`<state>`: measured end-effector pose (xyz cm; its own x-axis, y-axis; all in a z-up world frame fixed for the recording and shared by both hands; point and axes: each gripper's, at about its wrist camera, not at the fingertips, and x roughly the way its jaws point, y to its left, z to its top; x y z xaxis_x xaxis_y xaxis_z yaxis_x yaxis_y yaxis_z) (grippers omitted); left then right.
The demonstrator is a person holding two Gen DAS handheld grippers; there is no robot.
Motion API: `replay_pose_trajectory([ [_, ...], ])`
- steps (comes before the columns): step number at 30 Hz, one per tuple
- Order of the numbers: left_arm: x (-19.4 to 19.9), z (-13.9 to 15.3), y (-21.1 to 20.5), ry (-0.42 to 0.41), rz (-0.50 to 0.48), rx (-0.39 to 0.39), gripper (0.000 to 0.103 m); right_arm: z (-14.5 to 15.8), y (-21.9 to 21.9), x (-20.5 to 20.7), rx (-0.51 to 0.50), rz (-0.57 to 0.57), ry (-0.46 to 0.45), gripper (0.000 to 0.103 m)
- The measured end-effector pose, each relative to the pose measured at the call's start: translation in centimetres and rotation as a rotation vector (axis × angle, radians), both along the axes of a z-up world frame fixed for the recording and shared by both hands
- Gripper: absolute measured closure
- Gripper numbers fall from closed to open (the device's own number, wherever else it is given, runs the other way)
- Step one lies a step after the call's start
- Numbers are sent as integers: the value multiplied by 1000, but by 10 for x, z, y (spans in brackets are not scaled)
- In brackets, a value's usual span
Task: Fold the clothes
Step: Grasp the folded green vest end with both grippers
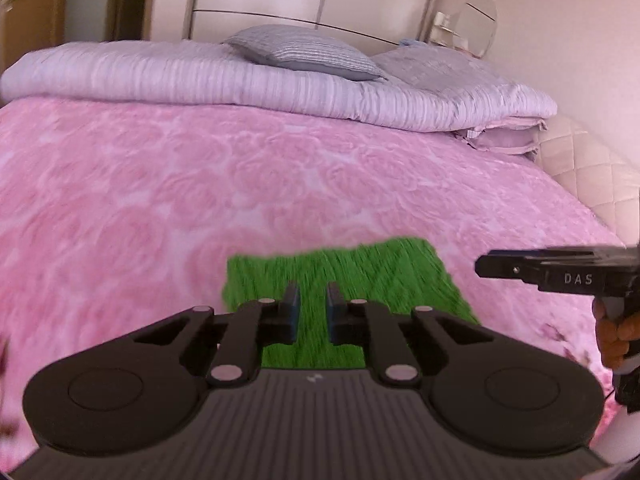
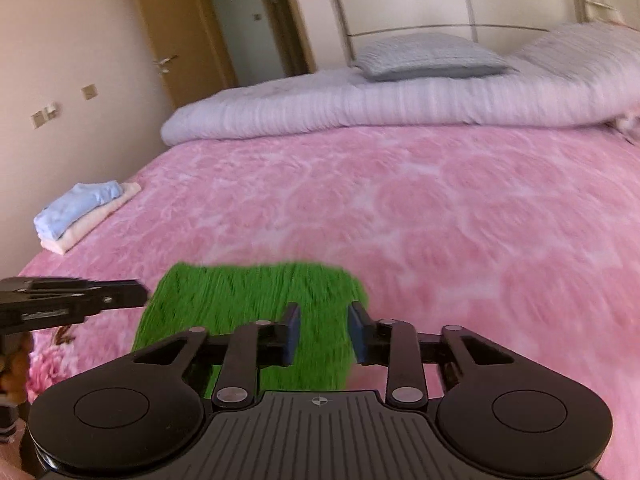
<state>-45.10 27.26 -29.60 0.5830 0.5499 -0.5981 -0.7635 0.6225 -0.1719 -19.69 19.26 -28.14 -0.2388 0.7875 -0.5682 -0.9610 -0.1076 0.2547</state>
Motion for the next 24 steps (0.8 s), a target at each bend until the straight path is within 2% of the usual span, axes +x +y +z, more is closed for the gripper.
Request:
replay_pose_trajectory([
  [5, 14, -33, 31, 85, 23, -29, 100, -29, 46, 7, -25, 40, 10, 80],
  [9, -1, -52, 33, 46, 46, -55, 100, -53, 69, 1, -115, 67, 4, 80],
  [14, -4, -55, 39, 16, 73, -87, 100, -52, 79, -9, -153, 67, -46, 79],
  [16, -14, -47, 37, -46, 92, -137, 100, -49, 75, 0, -147, 33, 19, 78],
  [17, -19, -43, 36, -79, 101, -164, 98, -46, 70, 6, -148, 7, 71, 73],
  [18, -24, -38, 35, -112, 111, -190, 88, -43, 63, 14, -156, -24, 135, 71],
  [20, -50, -33, 29, -256, 141, -290, 69, -39, 41, 33, -156, -66, 302, 54],
  [21, -61, -31, 23, -305, 162, -326, 65, -38, 29, 43, -155, -87, 388, 49],
  [23, -82, -32, 10, -365, 199, -389, 64, -40, 1, 56, -143, -120, 517, 32],
  [24, -90, -36, 4, -383, 220, -421, 61, -43, -15, 60, -148, -134, 568, 30],
])
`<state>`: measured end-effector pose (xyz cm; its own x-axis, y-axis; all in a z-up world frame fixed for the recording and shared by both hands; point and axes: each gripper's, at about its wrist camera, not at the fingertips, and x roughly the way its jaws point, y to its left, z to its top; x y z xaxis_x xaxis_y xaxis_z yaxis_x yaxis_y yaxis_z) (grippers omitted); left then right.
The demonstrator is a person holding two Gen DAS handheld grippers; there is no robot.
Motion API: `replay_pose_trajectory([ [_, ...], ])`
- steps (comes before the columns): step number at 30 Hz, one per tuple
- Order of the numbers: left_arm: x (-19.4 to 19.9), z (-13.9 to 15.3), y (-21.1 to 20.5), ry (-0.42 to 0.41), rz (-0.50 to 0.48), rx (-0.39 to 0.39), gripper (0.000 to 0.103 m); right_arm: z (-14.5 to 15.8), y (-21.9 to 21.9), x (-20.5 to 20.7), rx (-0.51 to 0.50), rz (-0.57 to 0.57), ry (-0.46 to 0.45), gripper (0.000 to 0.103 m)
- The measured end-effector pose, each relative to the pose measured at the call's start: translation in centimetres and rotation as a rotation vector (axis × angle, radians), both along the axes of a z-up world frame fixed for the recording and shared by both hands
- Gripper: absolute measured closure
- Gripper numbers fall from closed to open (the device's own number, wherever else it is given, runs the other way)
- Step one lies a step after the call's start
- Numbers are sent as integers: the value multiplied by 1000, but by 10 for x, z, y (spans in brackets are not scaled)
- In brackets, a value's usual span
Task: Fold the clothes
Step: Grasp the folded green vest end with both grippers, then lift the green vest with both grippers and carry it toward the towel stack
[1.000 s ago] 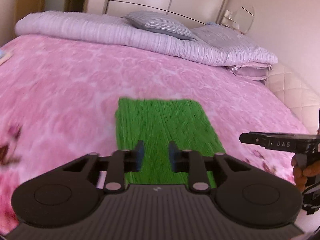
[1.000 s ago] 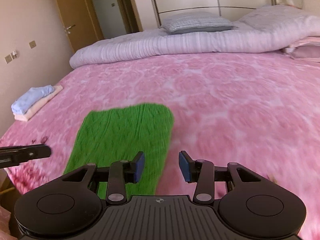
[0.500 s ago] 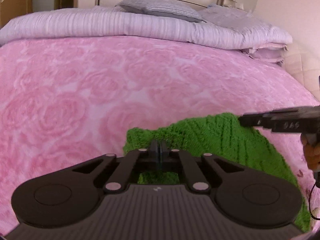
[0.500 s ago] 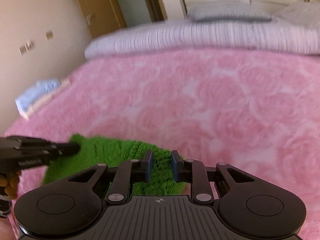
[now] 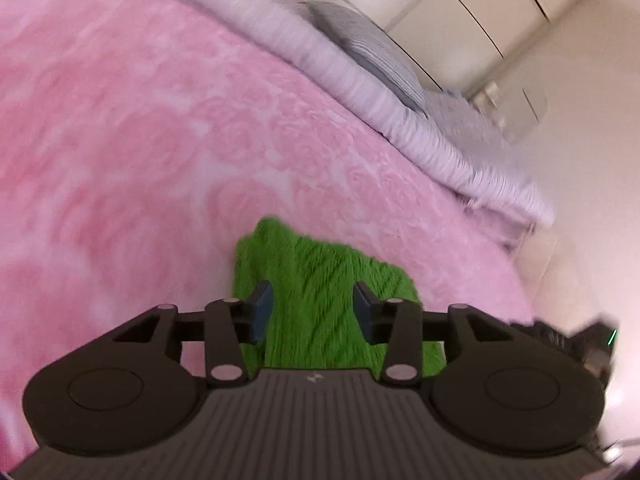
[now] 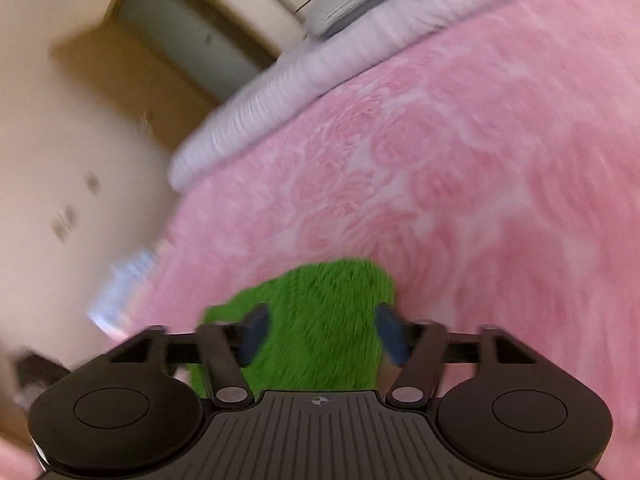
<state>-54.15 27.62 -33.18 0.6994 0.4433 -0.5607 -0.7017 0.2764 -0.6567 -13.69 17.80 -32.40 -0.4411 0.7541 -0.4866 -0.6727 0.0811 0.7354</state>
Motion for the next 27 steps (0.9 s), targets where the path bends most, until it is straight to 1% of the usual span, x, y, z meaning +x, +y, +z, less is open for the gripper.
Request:
replay_pose_trajectory([
  [2, -16, -9, -13, -31, 35, -69, 57, -7, -22, 3, -30, -15, 62, 28],
  [3, -21, -17, -18, -47, 50, -106, 57, -12, -32, 2, -51, -23, 82, 28],
  [6, -33, -40, -31, -94, 93, -221, 57, -27, -51, -2, -123, -40, 99, 28],
  [8, -36, -51, -35, -132, 105, -262, 57, -33, -54, -5, -141, -43, 122, 28],
  [12, -36, -58, -30, -178, 122, -278, 57, -37, -47, -8, -151, -50, 156, 28],
  [14, -32, -61, -25, -196, 110, -287, 57, -40, -40, -8, -161, -56, 182, 28],
  [18, -21, -69, -20, -230, 79, -295, 61, -49, -32, -9, -153, -75, 222, 28],
  [22, -20, -79, -17, -272, 65, -299, 66, -55, -21, -11, -141, -69, 238, 28],
  [25, -23, -83, -19, -289, 53, -287, 67, -58, -13, -15, -129, -51, 243, 28],
  [27, -21, -86, -19, -297, 42, -284, 71, -59, -9, -18, -122, -43, 239, 28],
])
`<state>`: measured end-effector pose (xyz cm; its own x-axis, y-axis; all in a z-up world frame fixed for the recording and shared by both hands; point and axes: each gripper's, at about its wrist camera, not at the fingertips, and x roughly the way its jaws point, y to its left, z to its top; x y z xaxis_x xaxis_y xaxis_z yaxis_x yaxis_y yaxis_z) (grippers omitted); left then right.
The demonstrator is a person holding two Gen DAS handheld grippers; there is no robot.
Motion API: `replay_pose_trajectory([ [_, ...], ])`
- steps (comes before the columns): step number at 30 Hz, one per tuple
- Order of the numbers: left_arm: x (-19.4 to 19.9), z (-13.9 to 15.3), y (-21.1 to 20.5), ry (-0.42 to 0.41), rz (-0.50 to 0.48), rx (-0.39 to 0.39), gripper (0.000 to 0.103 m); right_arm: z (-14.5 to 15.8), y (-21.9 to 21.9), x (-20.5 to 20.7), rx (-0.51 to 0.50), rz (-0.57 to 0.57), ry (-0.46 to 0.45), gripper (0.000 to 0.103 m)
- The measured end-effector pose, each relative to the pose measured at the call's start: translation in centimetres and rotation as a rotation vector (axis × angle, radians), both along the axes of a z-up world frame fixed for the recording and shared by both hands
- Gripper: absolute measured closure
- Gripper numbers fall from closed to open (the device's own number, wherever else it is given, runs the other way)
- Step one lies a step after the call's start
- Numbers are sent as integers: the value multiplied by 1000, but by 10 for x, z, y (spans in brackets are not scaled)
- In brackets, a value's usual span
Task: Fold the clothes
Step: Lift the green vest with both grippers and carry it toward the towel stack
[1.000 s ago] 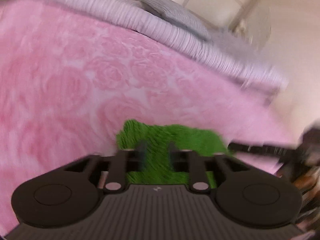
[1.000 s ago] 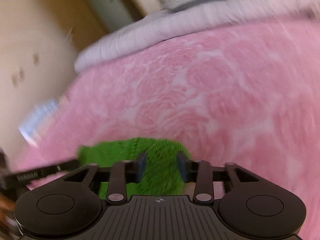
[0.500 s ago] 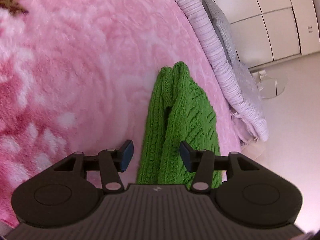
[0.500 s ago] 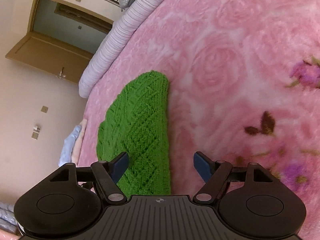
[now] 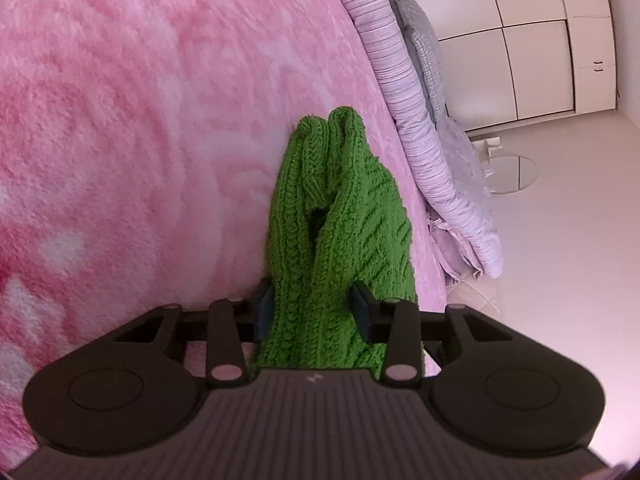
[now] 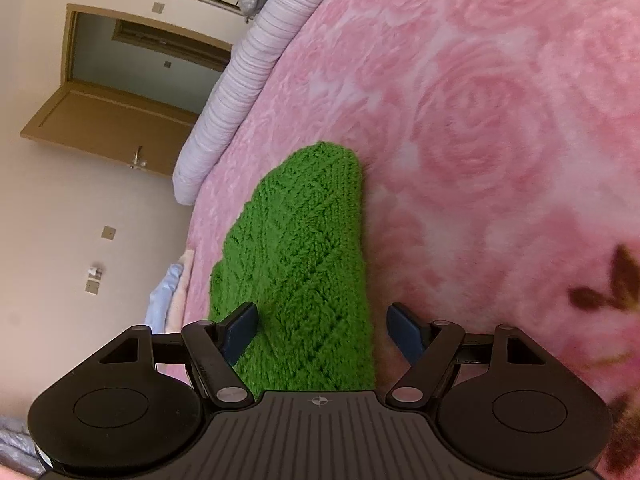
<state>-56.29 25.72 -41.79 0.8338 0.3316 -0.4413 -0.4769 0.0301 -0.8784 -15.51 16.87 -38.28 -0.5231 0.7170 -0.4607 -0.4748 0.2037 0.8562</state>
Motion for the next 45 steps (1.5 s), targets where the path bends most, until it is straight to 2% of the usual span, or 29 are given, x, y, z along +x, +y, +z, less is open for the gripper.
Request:
replay_pose_trajectory([
  [4, 7, -6, 10, -36, -37, -28, 73, -1, 7, -7, 11, 32, -26, 31],
  [5, 8, -6, 13, -47, -48, -34, 76, -2, 9, -10, 13, 40, -35, 43],
  [8, 11, -7, 19, -72, -72, -41, 80, -9, 13, -11, 11, 32, -26, 58],
  [13, 8, -5, 25, -104, -94, -67, 85, -9, 10, -10, -13, 9, 2, 66],
  [18, 5, 17, 36, -88, -90, -125, 88, 19, 19, -14, -76, 11, -12, 69],
  [22, -4, 66, 47, -63, -67, -153, 89, 61, 32, -21, -119, 15, 8, 70],
  [27, -35, 159, 51, -47, 1, -121, 89, 138, 54, -43, -97, 58, 50, 70],
  [32, -76, 255, 36, -39, 113, -60, 89, 225, 82, -76, -39, 158, 79, 70],
  [37, -129, 316, 16, -68, 230, 0, 89, 287, 109, -121, 25, 278, 64, 70],
  [42, -197, 343, 16, -90, 293, 39, 89, 320, 127, -194, 79, 328, 46, 70],
  [45, -248, 355, 31, -87, 281, 53, 89, 327, 134, -247, 99, 316, 54, 70],
])
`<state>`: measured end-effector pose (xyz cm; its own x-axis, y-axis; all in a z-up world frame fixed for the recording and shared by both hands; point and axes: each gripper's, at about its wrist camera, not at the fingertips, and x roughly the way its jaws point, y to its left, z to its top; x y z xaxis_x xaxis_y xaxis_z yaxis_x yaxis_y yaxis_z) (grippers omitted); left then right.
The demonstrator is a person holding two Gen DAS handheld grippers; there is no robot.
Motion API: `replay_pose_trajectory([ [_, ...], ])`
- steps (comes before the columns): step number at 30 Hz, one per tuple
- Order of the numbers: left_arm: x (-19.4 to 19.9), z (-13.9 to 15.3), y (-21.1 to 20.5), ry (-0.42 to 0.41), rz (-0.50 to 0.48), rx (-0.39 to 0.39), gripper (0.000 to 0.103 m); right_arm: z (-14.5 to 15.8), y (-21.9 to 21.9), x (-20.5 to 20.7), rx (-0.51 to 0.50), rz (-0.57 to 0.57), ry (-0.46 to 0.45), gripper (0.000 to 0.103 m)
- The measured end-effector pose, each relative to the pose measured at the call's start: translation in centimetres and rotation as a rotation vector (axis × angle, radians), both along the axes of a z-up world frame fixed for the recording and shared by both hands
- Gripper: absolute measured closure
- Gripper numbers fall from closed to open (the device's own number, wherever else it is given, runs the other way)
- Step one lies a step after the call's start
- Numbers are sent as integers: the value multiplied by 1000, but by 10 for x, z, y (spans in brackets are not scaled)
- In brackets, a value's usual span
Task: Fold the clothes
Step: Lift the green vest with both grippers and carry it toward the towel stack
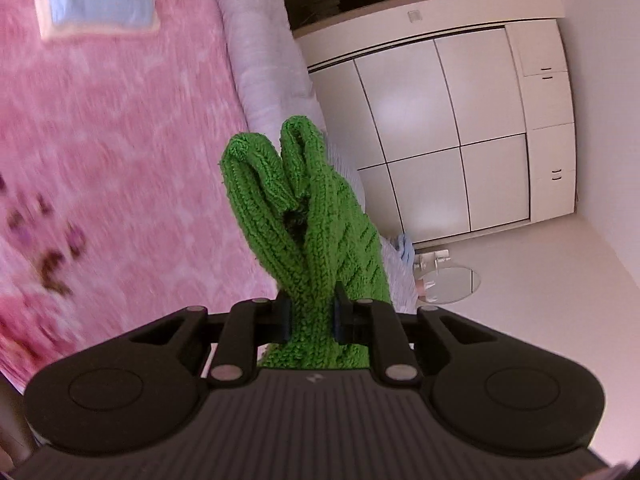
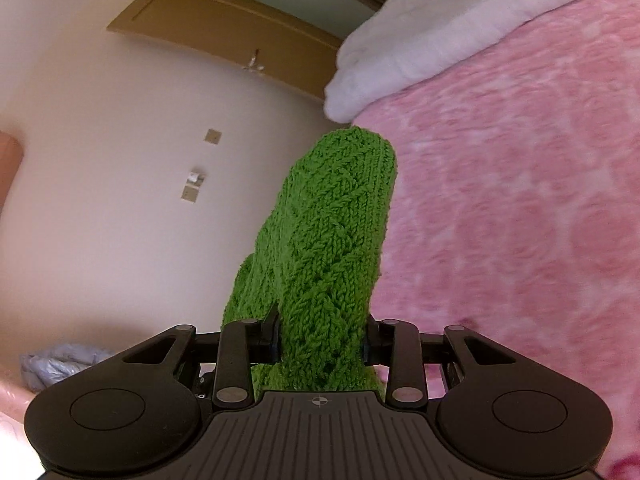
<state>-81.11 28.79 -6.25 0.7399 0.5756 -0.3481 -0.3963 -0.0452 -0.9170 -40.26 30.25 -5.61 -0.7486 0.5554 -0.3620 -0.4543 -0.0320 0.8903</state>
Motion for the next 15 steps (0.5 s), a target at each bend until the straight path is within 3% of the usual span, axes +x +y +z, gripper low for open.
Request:
replay_pose_trajectory([
  [9, -150, 22, 53, 71, -30, 34, 89, 6, 32, -159, -4, -53, 51, 70],
  [15, -214, 11, 93, 54, -7, 24, 89, 5, 71, -222, -21, -41, 33, 70],
])
